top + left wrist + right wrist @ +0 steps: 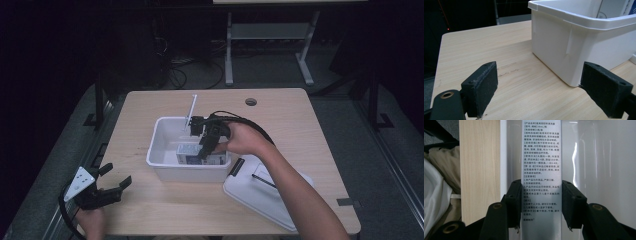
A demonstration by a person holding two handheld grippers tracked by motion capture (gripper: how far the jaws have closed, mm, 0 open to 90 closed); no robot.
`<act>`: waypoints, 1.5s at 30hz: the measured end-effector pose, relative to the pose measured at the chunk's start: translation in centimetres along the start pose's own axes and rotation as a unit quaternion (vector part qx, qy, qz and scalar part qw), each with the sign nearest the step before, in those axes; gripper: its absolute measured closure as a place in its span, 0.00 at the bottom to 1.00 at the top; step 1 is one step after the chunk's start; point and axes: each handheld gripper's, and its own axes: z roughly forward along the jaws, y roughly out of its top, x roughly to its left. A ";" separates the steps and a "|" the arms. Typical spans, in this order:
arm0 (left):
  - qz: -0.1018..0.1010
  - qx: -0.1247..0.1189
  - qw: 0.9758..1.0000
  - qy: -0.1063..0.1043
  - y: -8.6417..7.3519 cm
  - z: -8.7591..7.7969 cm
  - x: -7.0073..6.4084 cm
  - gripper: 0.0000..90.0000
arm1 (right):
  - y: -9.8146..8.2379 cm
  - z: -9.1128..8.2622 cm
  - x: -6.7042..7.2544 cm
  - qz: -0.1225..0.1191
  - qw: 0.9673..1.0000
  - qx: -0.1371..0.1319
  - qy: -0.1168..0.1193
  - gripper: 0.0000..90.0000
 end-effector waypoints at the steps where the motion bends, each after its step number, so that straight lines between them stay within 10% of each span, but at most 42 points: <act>1: 0.000 0.000 1.000 0.000 0.0 0.0 0.0 0.15 | 0.0 0.1 0.0 0.002 1.000 0.000 0.000 0.61; 45: 0.000 -0.001 1.000 0.001 0.0 -0.2 0.1 0.15 | -0.5 4.5 -0.8 0.008 0.999 0.035 0.010 0.61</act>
